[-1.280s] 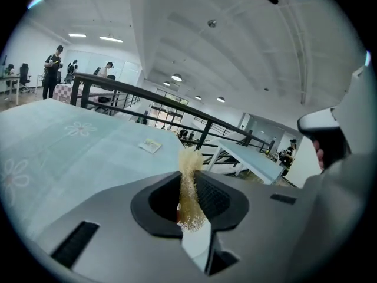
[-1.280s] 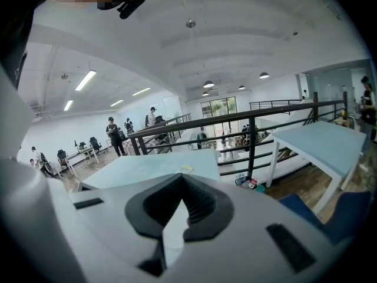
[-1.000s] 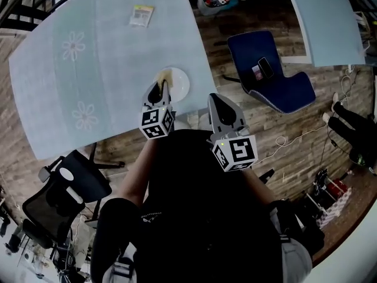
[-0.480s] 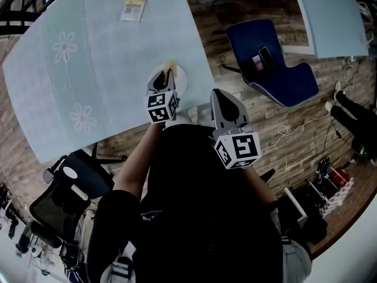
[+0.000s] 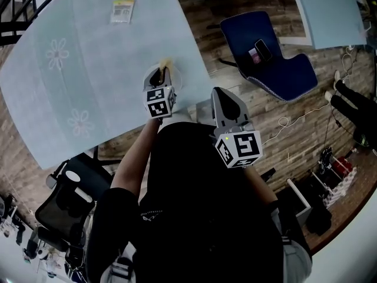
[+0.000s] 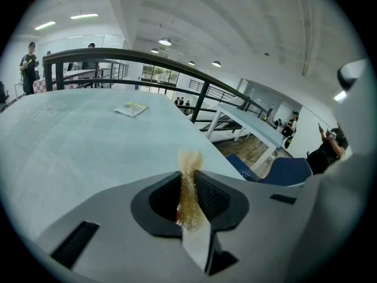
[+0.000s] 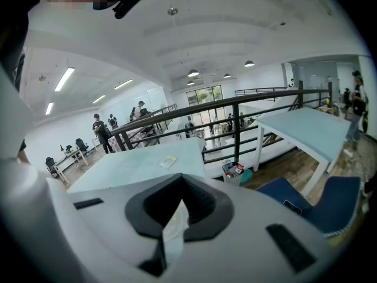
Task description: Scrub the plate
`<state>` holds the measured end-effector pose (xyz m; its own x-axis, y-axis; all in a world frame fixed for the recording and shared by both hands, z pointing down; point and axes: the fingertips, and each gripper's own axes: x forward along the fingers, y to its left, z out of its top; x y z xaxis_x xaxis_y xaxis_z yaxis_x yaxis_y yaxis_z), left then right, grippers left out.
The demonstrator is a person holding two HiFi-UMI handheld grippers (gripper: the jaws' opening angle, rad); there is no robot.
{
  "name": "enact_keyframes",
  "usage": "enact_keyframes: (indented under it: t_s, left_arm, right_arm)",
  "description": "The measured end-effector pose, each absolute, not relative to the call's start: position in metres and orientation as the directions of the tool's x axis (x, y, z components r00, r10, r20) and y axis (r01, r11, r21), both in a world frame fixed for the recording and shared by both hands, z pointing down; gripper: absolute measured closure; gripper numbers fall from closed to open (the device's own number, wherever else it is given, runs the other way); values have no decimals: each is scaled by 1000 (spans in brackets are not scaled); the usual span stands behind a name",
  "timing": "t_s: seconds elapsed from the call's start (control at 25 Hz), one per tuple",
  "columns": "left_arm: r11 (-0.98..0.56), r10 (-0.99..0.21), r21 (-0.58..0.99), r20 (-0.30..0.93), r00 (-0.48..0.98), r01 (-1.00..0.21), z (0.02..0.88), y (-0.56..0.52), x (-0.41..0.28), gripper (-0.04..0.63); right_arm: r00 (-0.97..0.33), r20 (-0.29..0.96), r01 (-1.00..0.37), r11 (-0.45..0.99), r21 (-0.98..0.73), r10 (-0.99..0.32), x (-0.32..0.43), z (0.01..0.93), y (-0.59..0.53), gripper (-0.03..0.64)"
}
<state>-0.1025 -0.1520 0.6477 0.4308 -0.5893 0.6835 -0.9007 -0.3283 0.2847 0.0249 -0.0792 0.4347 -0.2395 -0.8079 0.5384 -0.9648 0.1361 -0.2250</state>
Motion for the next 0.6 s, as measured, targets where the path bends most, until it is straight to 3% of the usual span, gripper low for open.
enact_keyframes:
  t_s: [0.6]
  left_arm:
    - [-287, -586, 168, 748, 312, -943, 655, -153, -114, 526]
  right_arm:
    - [-256, 541, -961, 149, -234, -801, 24, 435, -78, 607]
